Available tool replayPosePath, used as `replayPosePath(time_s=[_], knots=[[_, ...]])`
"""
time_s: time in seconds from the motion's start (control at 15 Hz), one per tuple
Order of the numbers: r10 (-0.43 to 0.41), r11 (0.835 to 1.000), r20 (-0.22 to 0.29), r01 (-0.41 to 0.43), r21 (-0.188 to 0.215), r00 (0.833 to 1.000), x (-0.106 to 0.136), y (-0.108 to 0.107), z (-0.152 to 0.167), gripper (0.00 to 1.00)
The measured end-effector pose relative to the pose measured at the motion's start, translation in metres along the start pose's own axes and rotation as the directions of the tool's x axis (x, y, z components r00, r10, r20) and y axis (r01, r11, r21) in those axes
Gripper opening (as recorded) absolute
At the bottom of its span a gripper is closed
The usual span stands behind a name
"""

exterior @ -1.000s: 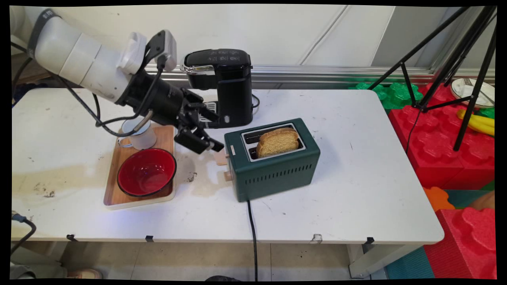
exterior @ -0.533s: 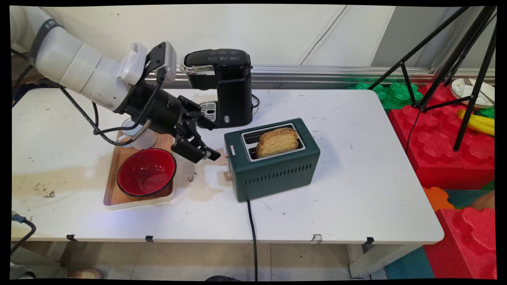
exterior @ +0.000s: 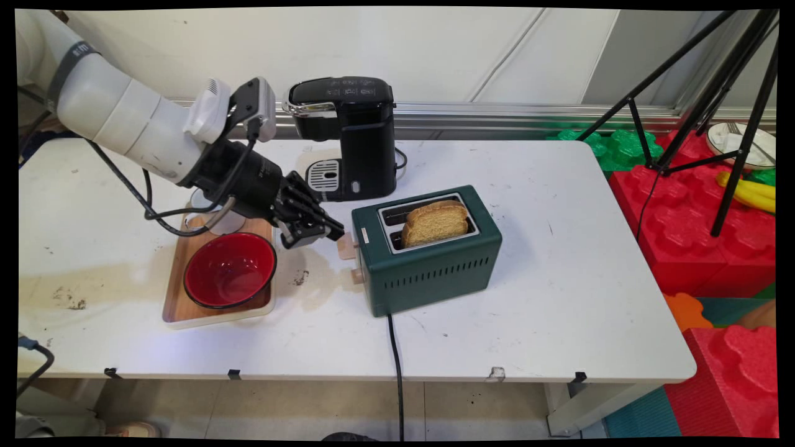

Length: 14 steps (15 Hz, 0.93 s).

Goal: Press the toaster switch

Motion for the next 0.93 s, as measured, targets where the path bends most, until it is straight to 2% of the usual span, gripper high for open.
replayPosePath(time_s=[0.47, 0.93], knots=[[-0.028, 1.000, 0.006, 0.028, 0.000, 1.000, 0.005, -0.003, 0.018, 0.00], [-0.040, 0.999, 0.031, 0.040, -0.001, 0.999, -0.001, -0.004, 0.029, 0.00]])
